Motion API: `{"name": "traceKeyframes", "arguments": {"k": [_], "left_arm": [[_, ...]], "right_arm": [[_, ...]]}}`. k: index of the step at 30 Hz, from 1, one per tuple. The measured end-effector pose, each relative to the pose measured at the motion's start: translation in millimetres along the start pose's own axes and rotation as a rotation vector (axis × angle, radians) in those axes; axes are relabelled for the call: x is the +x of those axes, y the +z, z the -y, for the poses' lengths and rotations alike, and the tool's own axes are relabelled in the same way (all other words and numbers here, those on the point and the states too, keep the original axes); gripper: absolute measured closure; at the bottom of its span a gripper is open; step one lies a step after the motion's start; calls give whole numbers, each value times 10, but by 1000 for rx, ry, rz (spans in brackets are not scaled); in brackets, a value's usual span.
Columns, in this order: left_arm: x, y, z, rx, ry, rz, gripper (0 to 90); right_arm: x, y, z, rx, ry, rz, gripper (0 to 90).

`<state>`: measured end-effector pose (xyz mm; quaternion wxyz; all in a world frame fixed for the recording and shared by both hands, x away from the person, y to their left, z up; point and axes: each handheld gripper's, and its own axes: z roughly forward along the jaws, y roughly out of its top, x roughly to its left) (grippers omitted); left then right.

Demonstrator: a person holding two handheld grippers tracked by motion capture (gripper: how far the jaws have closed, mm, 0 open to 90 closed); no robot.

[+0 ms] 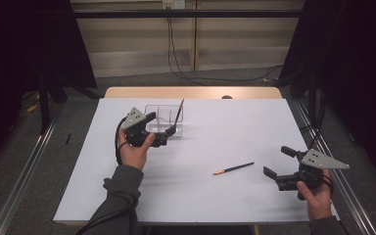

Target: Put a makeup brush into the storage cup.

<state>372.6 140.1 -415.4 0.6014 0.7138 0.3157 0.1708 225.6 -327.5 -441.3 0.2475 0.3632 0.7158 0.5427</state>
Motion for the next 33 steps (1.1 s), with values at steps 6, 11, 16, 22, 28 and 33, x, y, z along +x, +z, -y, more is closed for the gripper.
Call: {"name": "traceKeyframes", "arguments": {"k": [6,11,16,22,28,33], "left_arm": [[-9,-50,16,-12,-6,-16,38],[11,-104,38,3,0,-17,39],[8,-149,67,-6,-6,-22,38],[5,-210,139,7,-9,-18,38],[-3,-257,194,22,1,-28,39],[-5,-299,220,40,17,-24,38]], "right_arm": [[-2,-2,3,4,-4,-2,0],[3,2,3,7,-4,-5,0],[-4,-6,0,6,-10,-5,0],[1,-12,0,5,-5,1,0],[-3,-5,0,-3,-7,8,0],[-7,-3,-2,5,-12,-6,0]]}}
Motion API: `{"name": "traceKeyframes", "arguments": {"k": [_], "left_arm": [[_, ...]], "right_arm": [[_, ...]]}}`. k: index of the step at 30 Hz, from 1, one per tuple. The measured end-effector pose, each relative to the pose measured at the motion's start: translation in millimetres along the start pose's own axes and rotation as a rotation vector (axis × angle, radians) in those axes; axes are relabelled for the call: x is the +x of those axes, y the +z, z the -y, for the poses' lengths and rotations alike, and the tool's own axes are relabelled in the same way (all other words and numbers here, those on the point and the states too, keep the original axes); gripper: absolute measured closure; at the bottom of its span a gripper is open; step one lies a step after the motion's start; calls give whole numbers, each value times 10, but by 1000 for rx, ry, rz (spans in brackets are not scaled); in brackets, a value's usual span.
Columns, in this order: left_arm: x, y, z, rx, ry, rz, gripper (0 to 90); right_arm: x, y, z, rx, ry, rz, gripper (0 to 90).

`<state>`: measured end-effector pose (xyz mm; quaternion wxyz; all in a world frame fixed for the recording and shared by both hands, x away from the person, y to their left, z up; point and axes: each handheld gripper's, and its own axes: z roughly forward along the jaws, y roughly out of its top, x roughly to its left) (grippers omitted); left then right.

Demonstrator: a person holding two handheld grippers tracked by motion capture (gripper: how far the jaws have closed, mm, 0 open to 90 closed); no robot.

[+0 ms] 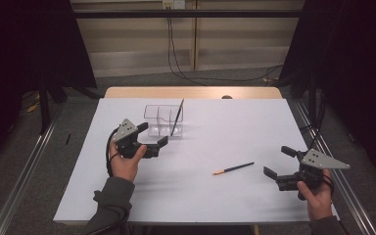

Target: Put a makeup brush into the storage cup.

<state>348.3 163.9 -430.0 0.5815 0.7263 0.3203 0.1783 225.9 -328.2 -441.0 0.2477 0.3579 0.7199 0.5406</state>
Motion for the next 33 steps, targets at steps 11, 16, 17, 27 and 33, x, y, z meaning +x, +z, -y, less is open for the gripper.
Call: {"name": "traceKeyframes", "arguments": {"k": [11,16,17,27,33], "left_arm": [[5,-108,56,33,-3,-10,39],[11,-144,94,37,-11,2,39],[7,-158,98,49,-9,-18,38],[16,-214,149,51,-15,-17,39],[5,-245,168,45,-17,-22,39]], "right_arm": [[9,11,3,3,1,2,0],[12,18,5,3,3,7,0],[11,22,5,0,1,4,0],[12,27,6,4,2,0,0],[16,33,10,8,-1,1,0]]}}
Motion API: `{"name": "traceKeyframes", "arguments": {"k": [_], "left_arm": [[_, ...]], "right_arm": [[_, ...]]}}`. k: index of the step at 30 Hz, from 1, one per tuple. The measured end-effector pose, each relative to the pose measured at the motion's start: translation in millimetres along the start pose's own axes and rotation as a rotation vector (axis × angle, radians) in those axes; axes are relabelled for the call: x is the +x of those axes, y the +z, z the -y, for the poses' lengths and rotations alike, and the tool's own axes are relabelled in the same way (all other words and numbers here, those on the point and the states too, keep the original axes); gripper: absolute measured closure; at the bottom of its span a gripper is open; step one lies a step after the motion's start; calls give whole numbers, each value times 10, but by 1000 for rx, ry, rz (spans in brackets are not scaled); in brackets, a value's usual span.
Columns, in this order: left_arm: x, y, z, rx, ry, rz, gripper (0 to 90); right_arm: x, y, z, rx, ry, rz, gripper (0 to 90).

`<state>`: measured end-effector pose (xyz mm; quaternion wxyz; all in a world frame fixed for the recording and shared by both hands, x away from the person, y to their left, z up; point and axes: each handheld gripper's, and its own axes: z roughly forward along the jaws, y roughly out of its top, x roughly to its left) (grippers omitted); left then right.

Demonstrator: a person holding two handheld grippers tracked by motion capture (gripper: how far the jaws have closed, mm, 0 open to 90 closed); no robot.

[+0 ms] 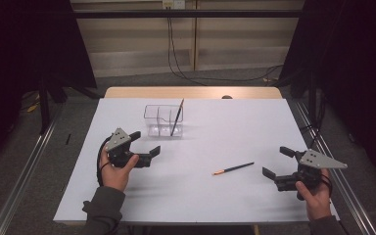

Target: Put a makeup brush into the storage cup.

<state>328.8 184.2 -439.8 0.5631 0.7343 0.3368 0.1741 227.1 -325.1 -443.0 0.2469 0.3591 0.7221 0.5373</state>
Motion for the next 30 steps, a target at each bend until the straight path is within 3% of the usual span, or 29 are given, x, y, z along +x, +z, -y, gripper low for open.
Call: {"name": "traceKeyframes", "arguments": {"k": [19,20,22,25,30], "left_arm": [[35,-31,12,-8,12,18,40],[41,-45,9,-15,2,5,40],[51,-66,2,-21,-4,-6,40],[68,-104,-5,-21,9,1,40],[65,-145,-15,-36,-3,-8,40]], "right_arm": [[8,20,7,25,-13,4,0],[6,18,12,24,-4,-13,0],[16,21,11,31,-3,-4,0],[6,37,8,31,-9,-19,0],[10,64,8,45,-10,-16,0]]}}
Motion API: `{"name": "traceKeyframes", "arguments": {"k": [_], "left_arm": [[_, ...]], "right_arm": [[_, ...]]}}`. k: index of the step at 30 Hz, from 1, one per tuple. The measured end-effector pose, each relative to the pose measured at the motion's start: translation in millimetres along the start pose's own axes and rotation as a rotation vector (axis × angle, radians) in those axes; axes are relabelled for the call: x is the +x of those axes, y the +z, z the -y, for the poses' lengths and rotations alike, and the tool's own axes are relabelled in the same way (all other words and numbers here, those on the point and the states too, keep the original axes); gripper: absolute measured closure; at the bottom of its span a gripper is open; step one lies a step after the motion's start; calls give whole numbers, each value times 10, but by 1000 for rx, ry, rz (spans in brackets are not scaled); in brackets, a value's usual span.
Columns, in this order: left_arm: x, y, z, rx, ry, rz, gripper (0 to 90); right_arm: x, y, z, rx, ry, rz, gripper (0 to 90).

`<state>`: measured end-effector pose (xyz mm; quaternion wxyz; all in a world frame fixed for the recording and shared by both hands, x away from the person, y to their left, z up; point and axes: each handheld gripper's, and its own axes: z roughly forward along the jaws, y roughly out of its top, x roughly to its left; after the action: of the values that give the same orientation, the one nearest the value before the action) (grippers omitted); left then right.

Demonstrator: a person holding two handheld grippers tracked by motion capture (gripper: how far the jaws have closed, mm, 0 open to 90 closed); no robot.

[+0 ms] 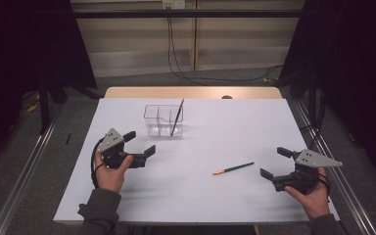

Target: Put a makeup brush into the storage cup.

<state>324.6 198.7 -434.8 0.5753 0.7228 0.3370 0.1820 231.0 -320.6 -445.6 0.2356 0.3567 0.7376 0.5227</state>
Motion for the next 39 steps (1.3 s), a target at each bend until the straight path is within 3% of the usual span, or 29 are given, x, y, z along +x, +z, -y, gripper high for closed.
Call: {"name": "traceKeyframes", "arguments": {"k": [6,9,23,28,39], "left_arm": [[-17,-35,-4,0,10,-5,40],[-18,-37,2,-3,10,15,40],[-40,-11,30,9,1,4,43],[-27,3,47,11,-2,24,45],[-14,-9,56,18,0,6,46]], "right_arm": [[10,21,-8,10,-10,3,0],[-2,24,-17,17,-16,-1,0],[-37,111,-70,32,-18,-7,0],[-37,174,-96,23,-19,-13,0],[-59,266,-137,7,-6,-23,0]]}}
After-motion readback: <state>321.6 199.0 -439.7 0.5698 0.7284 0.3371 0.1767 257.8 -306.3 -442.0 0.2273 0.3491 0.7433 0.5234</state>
